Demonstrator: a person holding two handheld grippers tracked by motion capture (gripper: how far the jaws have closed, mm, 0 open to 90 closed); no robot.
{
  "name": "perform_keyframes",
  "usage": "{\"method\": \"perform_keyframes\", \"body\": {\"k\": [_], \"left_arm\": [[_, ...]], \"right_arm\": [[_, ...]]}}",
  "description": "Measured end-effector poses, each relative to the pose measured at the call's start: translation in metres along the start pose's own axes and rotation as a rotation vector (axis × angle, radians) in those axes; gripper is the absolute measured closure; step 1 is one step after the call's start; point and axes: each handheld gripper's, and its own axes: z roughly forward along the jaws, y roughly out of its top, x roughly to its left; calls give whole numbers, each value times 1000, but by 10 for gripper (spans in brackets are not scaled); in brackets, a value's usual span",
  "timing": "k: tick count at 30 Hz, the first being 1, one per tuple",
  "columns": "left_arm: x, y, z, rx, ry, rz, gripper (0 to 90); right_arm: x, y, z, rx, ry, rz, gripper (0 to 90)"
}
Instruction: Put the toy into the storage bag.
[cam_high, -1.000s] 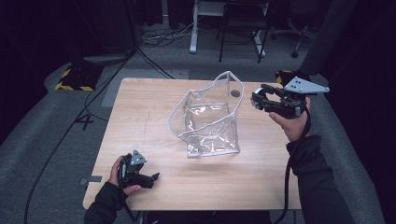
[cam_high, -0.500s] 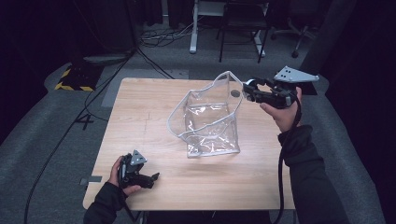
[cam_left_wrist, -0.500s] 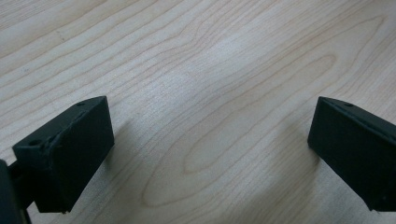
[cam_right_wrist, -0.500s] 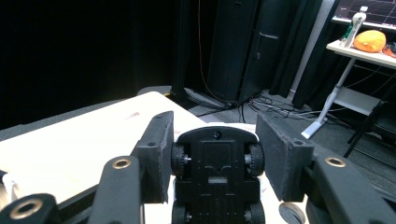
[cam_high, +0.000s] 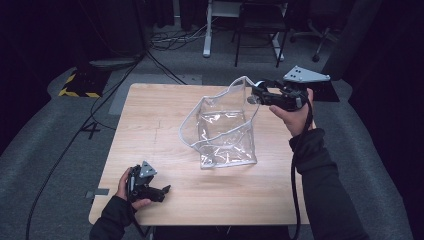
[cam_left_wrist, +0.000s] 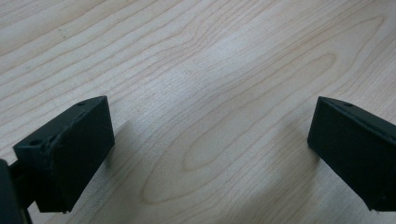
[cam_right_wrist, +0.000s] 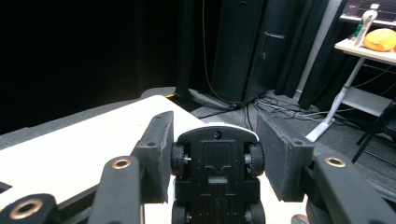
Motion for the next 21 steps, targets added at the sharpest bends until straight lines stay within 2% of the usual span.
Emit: {"method": "perform_keyframes", "body": {"k": [9,13,15,21], "left_arm": [[-1,-1,-1,1,5,0,8],[-2,-1,0,-1,-1,-17,9],[-2,-1,-1,0,18,-9,9],[-2,-1,-2,4,18,-8,9]], "right_arm": [[8,-1,21,24,14,5,490],[12,-2,32,40,17,6,490],[14,-3,40,52,26,1,490],[15,-3,54,72,31,2,490]]}}
